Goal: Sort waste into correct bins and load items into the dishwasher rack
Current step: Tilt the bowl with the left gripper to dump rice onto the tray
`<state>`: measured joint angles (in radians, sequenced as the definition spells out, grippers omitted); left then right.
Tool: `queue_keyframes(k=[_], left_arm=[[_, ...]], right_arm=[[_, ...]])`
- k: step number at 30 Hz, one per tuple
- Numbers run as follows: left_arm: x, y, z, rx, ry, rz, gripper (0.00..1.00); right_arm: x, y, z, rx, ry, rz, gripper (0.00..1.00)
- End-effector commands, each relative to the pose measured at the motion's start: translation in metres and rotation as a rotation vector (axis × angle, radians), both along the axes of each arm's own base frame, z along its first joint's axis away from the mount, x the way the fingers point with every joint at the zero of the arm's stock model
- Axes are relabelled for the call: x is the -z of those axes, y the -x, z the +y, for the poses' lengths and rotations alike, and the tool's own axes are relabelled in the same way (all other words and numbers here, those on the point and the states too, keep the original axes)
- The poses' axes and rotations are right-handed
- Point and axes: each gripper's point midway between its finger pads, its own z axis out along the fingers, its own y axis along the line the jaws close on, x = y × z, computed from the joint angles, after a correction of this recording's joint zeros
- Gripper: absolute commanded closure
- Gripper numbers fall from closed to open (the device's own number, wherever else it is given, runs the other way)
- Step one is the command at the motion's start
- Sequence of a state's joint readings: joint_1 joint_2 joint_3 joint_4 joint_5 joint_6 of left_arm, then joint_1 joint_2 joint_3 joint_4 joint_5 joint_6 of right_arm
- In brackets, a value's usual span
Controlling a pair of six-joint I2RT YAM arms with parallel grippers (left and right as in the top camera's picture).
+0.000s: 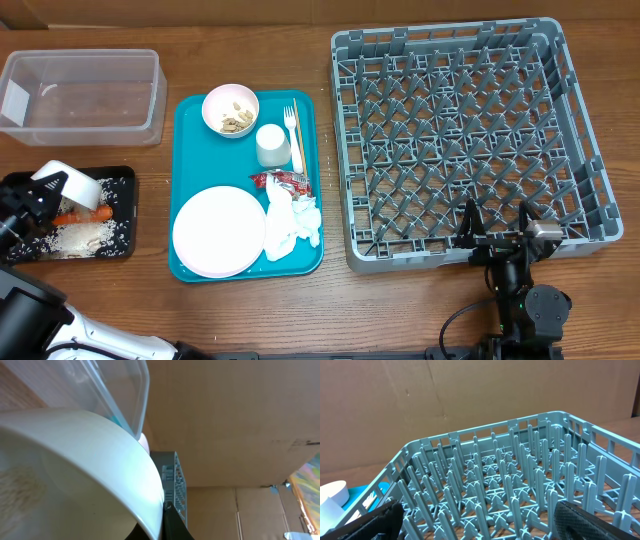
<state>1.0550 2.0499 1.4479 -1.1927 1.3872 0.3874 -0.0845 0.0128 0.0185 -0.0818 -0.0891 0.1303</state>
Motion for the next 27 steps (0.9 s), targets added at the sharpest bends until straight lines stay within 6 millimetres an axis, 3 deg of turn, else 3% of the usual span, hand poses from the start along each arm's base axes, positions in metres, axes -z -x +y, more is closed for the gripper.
queue_keyframes(k=[1,8,12,27], left_arm=[[-0.016,-0.002,0.004,-0.040,0.121,-0.054,0.96],[-0.018,-0.003,0.006,-0.051,0.173,-0.039,0.95],[0.003,-0.002,0.008,-0.052,0.164,0.094,0.96],[0.001,0.001,0.000,-0.032,0.137,0.095,0.95]], right_arm=[[0.002,0.000,-0.002,0.010,0.004,-0.002,0.00],[0.002,0.000,-0.002,0.009,0.004,-0.002,0.00],[0.002,0.000,-0.002,0.010,0.004,-0.002,0.00],[0.002,0.000,-0.002,0.009,0.004,-0.002,0.00]])
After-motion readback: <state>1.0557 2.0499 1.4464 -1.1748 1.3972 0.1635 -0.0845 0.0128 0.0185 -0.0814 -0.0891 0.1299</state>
